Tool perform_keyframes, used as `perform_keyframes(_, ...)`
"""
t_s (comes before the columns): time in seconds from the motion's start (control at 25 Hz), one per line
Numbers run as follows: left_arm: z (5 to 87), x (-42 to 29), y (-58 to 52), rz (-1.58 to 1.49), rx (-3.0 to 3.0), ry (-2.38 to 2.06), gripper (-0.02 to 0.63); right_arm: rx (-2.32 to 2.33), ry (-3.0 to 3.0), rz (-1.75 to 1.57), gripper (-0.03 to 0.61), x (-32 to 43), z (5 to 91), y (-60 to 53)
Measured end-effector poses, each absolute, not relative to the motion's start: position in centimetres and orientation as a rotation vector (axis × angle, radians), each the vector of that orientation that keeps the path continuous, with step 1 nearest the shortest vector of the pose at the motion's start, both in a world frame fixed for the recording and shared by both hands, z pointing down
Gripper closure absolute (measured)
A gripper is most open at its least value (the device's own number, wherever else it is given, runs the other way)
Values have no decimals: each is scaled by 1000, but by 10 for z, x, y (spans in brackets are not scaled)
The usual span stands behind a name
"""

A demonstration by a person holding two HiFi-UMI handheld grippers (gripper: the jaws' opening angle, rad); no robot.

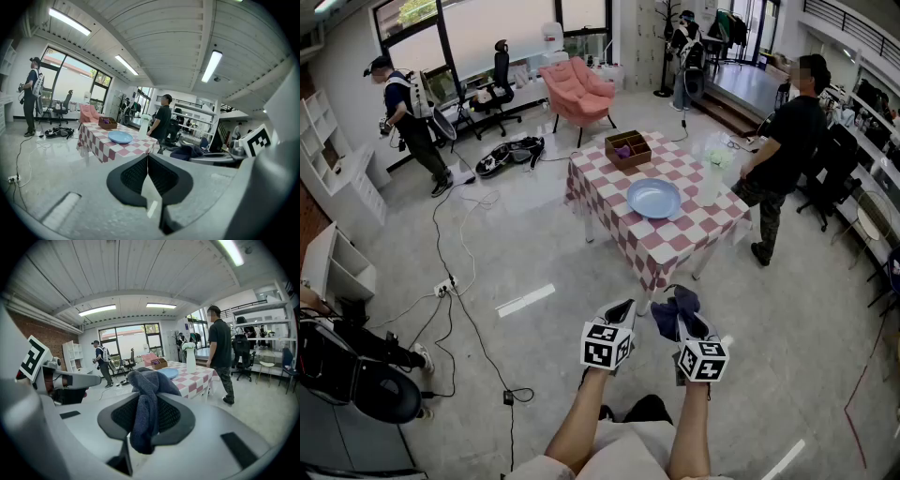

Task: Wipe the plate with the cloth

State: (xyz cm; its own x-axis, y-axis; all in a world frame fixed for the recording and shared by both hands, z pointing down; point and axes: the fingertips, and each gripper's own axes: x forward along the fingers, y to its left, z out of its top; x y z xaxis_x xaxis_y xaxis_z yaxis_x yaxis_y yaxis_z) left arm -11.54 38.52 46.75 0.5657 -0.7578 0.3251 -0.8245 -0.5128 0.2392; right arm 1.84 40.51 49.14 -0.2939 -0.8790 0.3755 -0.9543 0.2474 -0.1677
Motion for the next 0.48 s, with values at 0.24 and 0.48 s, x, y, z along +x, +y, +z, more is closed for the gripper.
perform_keyframes(0.24,478,-126,383,305,2449,-1273,603,1745,-2323,578,488,11,495,397)
perform_keyframes(0.48,494,-140,368,335,2401,-1290,603,1794,-2337,634,488,12,503,382)
